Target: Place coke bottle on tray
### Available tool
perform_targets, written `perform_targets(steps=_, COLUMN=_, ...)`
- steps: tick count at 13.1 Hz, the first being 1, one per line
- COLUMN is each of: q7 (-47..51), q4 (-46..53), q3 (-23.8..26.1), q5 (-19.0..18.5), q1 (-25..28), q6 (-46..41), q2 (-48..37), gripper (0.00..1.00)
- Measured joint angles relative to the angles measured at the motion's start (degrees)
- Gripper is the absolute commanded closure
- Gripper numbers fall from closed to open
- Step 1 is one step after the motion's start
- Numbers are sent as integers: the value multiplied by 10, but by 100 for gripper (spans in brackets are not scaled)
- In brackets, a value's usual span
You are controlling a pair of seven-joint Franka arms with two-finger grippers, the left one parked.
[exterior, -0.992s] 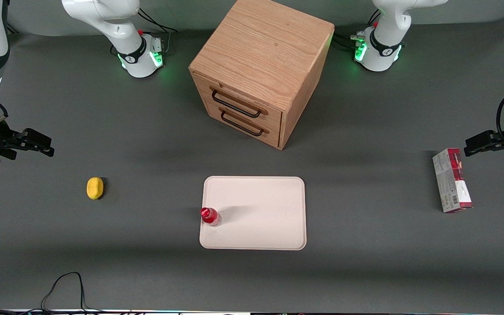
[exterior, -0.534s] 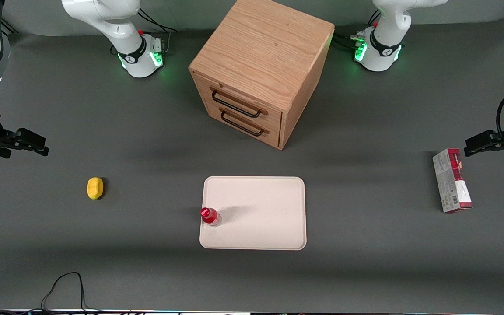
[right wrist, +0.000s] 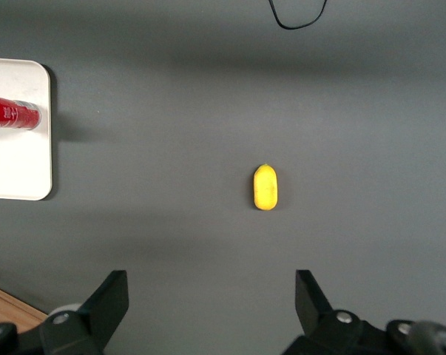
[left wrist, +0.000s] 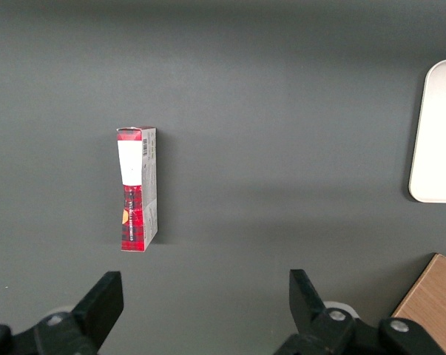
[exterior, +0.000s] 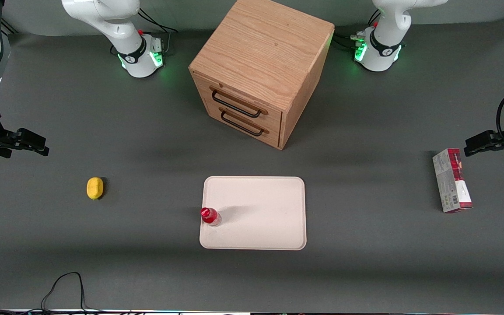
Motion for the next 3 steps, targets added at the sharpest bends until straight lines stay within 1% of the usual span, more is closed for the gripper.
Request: perform_targets(steps=3, q7=0, q4=-2, q3=-2, q5=15, q1=0, q6=0, q2=0, gripper=0)
